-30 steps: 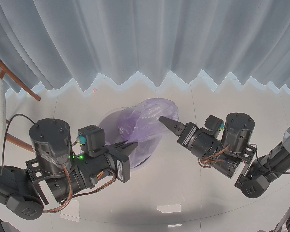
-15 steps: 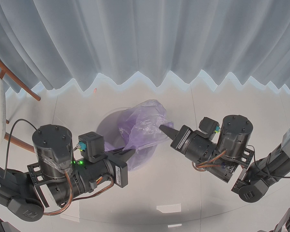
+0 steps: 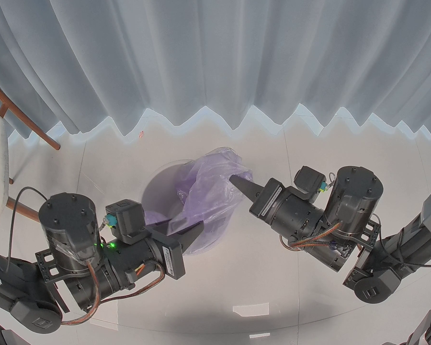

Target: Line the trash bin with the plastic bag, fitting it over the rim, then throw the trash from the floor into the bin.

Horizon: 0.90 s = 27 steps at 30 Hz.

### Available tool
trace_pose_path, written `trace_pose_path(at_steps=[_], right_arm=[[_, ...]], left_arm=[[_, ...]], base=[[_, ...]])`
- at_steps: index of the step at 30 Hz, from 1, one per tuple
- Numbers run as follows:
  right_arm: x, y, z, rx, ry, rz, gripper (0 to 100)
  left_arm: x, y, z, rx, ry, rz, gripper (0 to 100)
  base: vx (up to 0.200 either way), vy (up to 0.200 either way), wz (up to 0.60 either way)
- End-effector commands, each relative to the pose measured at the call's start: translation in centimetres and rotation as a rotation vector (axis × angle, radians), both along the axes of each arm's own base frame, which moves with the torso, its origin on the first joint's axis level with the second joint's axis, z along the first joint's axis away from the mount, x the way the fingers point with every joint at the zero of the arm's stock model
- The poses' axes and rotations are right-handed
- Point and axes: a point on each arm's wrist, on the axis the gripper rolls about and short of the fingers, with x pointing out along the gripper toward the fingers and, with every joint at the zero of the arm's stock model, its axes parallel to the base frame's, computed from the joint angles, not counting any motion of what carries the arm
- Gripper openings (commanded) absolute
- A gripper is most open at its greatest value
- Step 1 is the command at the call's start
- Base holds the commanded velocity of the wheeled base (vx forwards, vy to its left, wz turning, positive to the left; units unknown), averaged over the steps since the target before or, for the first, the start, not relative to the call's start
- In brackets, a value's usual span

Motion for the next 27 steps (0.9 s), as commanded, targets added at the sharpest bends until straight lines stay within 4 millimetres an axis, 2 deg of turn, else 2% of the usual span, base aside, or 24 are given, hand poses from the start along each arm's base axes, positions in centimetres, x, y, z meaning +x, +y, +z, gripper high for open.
trace_pose_path(at_steps=[1,3,4,8,12,13,14,17,19,23,27], right_arm=[[0.0,-0.4,0.4,0.01,-0.01,-0.005,0],[0.0,-0.5,0.3,0.006,-0.006,-0.007,0],[0.0,-0.5,0.3,0.006,-0.006,-0.007,0],[0.0,-0.6,0.3,0.009,-0.007,-0.007,0],[0.2,-0.7,0.3,0.009,-0.004,-0.011,0],[0.2,-0.7,0.3,0.009,-0.004,-0.011,0],[0.2,-0.7,0.3,0.01,-0.003,-0.013,0],[0.2,-0.8,0.3,0.012,-0.003,-0.014,0],[0.5,-1.0,0.3,0.012,-0.003,-0.025,0],[0.5,-1.0,0.4,0.016,-0.004,-0.026,0],[0.5,-1.1,0.4,0.018,-0.006,-0.026,0]], left_arm=[[-0.4,1.3,1.2,-0.046,-0.031,0.026,100],[-1.2,2.5,1.2,-0.044,-0.031,0.037,100],[-1.2,2.5,1.2,-0.044,-0.031,0.037,100],[-2.0,5.3,0.6,-0.033,-0.014,0.066,100],[-1.8,7.9,-0.1,-0.015,0.014,0.078,100],[-1.8,7.9,-0.1,-0.015,0.014,0.078,100],[-1.5,9.2,-0.7,0.029,0.008,0.097,100],[-1.8,10.2,-1.7,0.094,0.009,0.079,100],[-1.9,12.0,-2.8,0.177,-0.002,0.032,100],[-1.0,12.9,-3.7,0.224,-0.013,-0.053,100],[-0.4,12.7,-4.4,0.261,-0.02,-0.113,100]], base=[[0.0,0.0,0.0],[0.0,0.0,0.0],[0.0,0.0,0.0],[0.0,0.0,0.0],[0.0,0.0,0.0],[0.0,0.0,0.0],[0.0,0.0,0.0],[0.0,0.0,0.0],[0.0,0.0,0.0],[0.0,0.0,0.0],[0.0,0.0,0.0]])
